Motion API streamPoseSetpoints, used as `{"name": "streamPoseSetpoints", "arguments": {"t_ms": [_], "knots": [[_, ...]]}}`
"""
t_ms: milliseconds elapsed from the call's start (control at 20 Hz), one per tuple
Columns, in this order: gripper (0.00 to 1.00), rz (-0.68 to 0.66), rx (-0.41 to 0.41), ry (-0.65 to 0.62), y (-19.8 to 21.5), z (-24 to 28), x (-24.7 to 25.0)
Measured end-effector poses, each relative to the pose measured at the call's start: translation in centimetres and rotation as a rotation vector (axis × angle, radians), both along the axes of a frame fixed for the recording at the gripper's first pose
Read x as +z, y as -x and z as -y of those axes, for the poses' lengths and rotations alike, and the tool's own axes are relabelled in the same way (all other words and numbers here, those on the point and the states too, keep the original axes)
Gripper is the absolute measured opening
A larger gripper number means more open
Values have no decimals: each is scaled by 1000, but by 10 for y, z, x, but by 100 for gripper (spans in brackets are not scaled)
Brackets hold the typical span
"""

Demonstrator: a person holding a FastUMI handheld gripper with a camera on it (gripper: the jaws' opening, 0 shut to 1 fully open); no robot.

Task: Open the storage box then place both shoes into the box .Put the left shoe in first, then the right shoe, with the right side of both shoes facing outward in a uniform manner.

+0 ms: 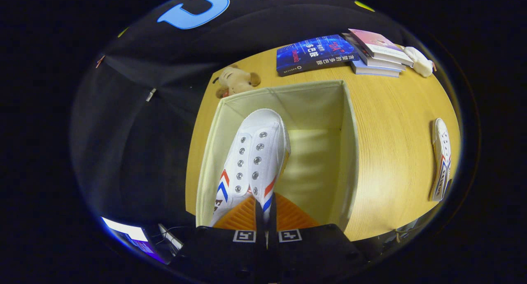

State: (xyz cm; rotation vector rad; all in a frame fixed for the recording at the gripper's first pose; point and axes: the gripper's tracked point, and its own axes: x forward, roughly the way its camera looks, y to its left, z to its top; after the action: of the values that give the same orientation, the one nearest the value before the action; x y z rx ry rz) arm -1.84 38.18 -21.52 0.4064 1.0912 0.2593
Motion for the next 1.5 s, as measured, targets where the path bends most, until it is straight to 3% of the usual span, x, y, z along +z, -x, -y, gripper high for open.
{"name": "streamPoseSetpoints", "arguments": {"t_ms": [300, 350, 550, 600, 750, 950, 1200, 1500], "knots": [[8, -71, 25, 64, -5, -22, -42], [13, -79, 37, 45, -5, -31, -44], [77, -1, 78, 19, -8, -33, -22], [100, 17, 93, 12, 0, -30, -11], [98, 85, 112, -3, 13, -8, 28], [99, 186, 109, 54, 27, 59, 61], [99, 308, 27, 177, 39, 164, 86], [99, 275, -79, 273, 44, 273, 70]]}}
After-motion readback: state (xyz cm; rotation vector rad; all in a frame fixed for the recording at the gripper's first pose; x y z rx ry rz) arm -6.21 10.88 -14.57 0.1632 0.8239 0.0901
